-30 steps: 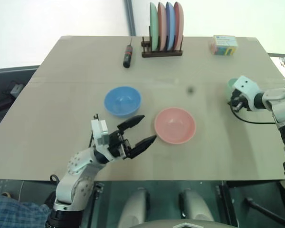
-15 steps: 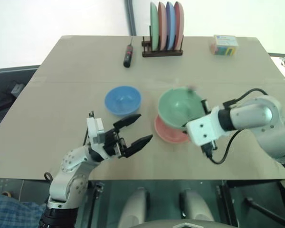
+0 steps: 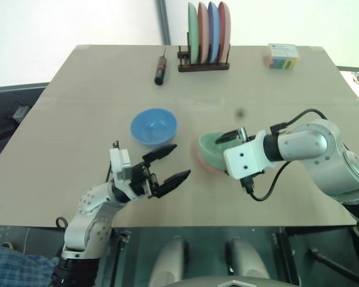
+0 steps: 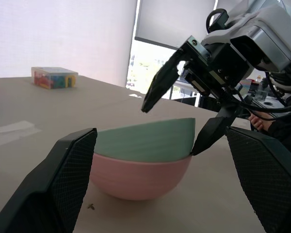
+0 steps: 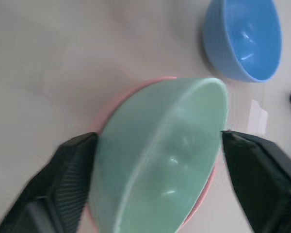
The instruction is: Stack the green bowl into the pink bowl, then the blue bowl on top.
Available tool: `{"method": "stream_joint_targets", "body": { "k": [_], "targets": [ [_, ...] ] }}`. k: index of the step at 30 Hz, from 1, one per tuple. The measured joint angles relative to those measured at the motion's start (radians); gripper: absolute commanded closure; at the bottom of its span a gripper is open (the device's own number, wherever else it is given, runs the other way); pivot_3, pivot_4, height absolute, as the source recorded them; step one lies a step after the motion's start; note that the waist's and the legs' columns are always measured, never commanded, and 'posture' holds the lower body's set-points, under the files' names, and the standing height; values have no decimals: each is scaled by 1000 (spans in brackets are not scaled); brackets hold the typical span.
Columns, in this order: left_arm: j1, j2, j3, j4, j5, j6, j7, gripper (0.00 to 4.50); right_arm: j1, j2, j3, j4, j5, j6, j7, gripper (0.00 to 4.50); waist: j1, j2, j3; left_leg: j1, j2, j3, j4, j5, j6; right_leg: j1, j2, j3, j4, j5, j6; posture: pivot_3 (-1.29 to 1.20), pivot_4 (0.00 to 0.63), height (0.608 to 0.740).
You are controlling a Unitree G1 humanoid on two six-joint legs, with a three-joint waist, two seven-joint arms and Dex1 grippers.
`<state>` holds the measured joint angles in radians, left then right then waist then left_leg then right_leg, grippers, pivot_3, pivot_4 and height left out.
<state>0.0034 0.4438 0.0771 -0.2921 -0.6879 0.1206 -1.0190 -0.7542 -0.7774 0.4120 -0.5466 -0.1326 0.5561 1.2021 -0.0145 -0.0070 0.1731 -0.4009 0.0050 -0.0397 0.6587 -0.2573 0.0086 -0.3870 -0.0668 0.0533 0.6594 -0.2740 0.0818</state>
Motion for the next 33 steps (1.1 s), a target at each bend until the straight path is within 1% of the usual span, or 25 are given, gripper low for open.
{"method": "stream_joint_targets", "body": {
  "k": [4, 7, 8, 10, 12, 14, 18, 20, 24, 28, 32, 33],
  "targets": [
    [-14, 6, 1, 0, 20, 21, 51, 0, 7, 21, -195, -3, 173, 217, 1, 66, 4, 0, 0, 0, 0, -2, 0, 0, 0, 1, 0, -1, 0, 0, 0, 0, 150, 740],
    [-77, 38, 10, 0, 35, 69, 112, 0, 34, 53, -367, -32, 343, 398, 12, 66, 4, -1, 1, 0, 0, -4, 0, 0, 0, 2, 0, -3, 0, 0, 0, 0, 150, 740],
    [-121, 72, 21, 3, 43, 114, 150, 0, 53, 69, -466, -52, 438, 481, 15, 66, 4, -1, 1, -1, -1, -5, 0, 0, 0, 2, 0, -4, 0, 0, 0, 0, 150, 740],
    [-195, 153, 39, 33, 84, 169, 190, 0, 80, 74, -601, -68, 550, 568, 14, 66, 3, -2, 1, -1, -1, -7, 0, 0, 0, 3, 1, -6, 0, 0, 0, 0, 150, 740],
    [-250, 212, 48, 77, 138, 190, 209, 0, 112, 57, -700, -70, 628, 609, 8, 66, 3, -1, 1, 0, -1, -6, 0, 0, 0, 3, 1, -5, 0, 0, 0, 0, 150, 740],
    [-301, 246, 48, 126, 180, 217, 224, 0, 143, 39, -766, -69, 696, 630, -5, 66, 0, -1, 1, 0, -2, -5, 0, 0, 0, 3, 1, -4, -1, 0, 0, 0, 150, 740],
    [-387, 344, -22, 208, 299, 242, 197, 0, 185, 15, -850, -66, 800, 629, -44, 66, -2, -2, 2, 0, -1, -5, 0, 0, 0, 3, 2, -5, 0, 0, 0, 0, 150, 740],
    [-401, 378, -58, 242, 352, 241, 169, 0, 215, -9, -867, -66, 833, 612, -56, 66, -2, -2, 2, 0, -1, -4, -1, 0, 0, 3, 2, -3, -1, 0, 0, 0, 150, 740],
    [-424, 382, -139, 318, 416, 242, 112, 0, 252, -35, -871, -66, 890, 582, -95, 66, 0, -3, 3, -1, -1, 1, -1, 0, 0, 2, 2, -3, -1, 0, 0, 0, 150, 740],
    [-484, 370, -205, 372, 476, 230, 71, 0, 267, -45, -871, -71, 942, 560, -149, 66, 1, -5, 4, -1, -1, 1, -1, 0, 0, 2, 2, -4, -1, 0, 0, 0, 150, 740],
    [-520, 348, -234, 424, 522, 197, 39, 0, 281, -70, -868, -77, 986, 536, -200, 66, 1, -5, 4, -1, -1, 2, -1, 0, 0, 2, 2, -3, -1, 0, 0, 0, 150, 740],
    [-522, 342, -240, 430, 528, 193, 35, 244, 286, -75, -866, -79, 994, 531, -209, 46, 1, -5, 4, -2, -1, 2, -1, 0, 0, 2, 2, -3, -1, 0, 0, 0, 150, 740]
  ]
}}
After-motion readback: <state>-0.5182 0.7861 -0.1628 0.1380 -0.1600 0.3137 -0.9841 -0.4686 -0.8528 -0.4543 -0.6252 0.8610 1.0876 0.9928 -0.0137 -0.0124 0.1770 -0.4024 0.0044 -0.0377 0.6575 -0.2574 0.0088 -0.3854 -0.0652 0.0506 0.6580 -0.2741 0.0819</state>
